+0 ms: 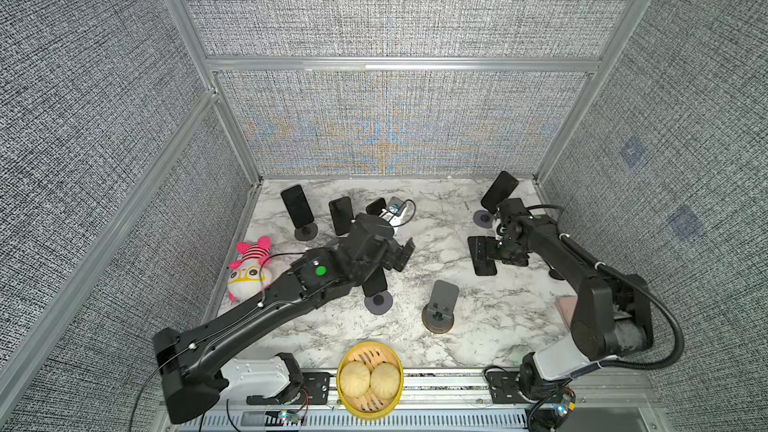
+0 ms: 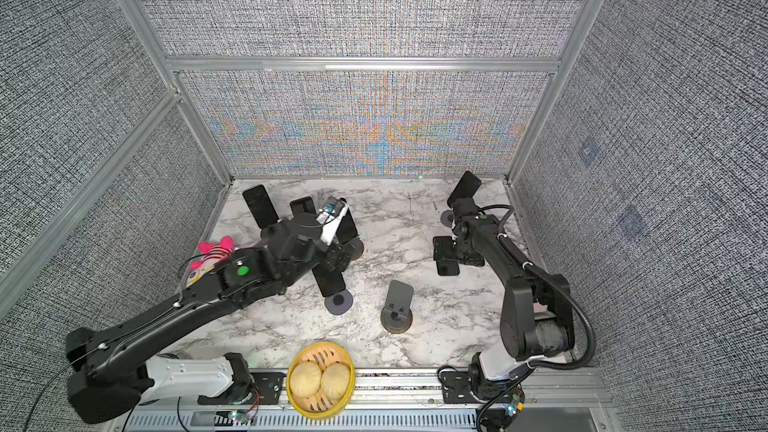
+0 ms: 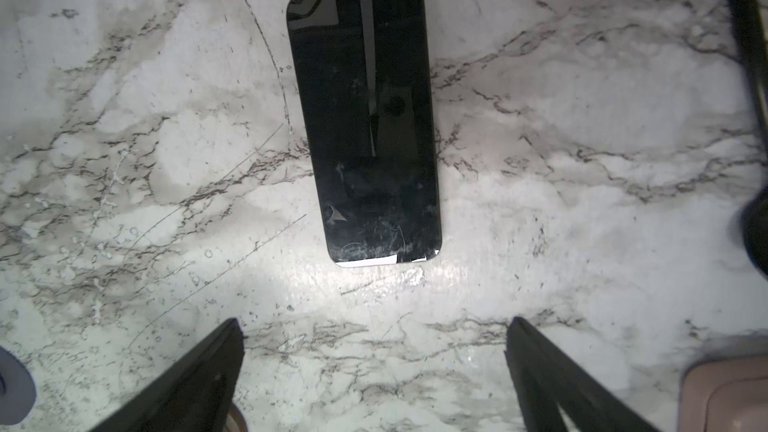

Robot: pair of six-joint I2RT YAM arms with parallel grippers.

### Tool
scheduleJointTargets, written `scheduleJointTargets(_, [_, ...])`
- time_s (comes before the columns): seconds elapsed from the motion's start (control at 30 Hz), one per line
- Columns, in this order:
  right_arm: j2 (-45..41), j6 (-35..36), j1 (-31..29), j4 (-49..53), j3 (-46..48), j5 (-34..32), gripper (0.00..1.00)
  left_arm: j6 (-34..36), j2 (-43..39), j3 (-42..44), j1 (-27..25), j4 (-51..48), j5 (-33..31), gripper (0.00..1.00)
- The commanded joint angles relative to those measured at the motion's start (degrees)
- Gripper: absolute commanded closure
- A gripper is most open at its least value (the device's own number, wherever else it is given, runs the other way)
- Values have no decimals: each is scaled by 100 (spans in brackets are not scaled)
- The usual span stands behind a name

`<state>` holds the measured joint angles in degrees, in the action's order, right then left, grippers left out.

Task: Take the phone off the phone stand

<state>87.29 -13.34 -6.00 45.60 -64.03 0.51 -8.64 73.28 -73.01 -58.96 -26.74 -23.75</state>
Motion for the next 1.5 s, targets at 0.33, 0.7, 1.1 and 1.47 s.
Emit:
scheduleJointTargets(0.33, [-1076,-61,862,-64,612,313,2,-1472,2178,-326,-645,714,1723,1])
scheduleJointTargets(0.7, [-1136,19,953,-129,588,365,3,-1816,2782,-541,-880,104,1750,1])
scheduleJointTargets(1.1, [-1234,29,988,-87,563,289,3,-2073,2973,-559,-907,-175,1702,2])
scheduleJointTargets(1.47, [-1303,35,987,-96,583,300,4,-2387,3211,-940,-902,-644,1383,23])
